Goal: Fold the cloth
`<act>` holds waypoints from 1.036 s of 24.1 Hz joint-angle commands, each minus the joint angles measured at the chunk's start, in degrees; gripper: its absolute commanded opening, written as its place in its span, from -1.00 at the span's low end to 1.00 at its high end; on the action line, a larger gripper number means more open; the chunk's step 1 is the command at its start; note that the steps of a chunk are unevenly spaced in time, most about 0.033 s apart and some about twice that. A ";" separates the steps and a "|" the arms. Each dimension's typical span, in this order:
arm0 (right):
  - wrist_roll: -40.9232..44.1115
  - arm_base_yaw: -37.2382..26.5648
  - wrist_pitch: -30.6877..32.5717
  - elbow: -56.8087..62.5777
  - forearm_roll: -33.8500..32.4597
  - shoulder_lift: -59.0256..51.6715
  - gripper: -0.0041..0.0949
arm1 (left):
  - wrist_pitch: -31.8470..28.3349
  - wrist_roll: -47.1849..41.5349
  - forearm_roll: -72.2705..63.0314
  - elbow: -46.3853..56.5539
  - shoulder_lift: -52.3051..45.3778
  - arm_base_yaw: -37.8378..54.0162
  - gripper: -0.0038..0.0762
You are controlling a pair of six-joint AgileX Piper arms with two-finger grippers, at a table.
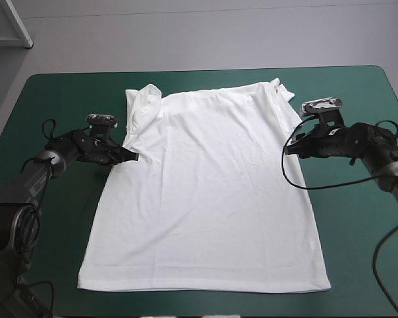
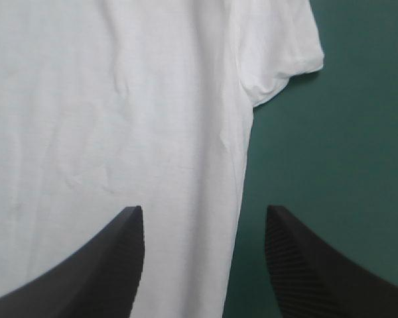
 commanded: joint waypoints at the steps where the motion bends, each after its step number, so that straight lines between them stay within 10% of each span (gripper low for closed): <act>1: -1.16 -0.57 -1.54 -3.96 1.47 3.49 0.15 | -0.30 -0.01 -0.79 -1.58 -2.63 -0.29 -0.86; 12: -2.88 -0.46 -1.69 -8.19 1.10 16.10 0.06 | 0.15 0.04 -0.56 -1.58 -2.63 -0.29 -0.86; 18: -4.38 -0.46 2.38 -8.19 0.95 17.46 -0.88 | 0.04 1.16 -0.55 -1.58 -2.63 -0.29 -0.86; 25: -4.39 -0.46 -1.82 -10.15 0.87 13.95 -0.95 | -2.59 1.16 -0.65 -3.44 -6.14 -0.29 -0.86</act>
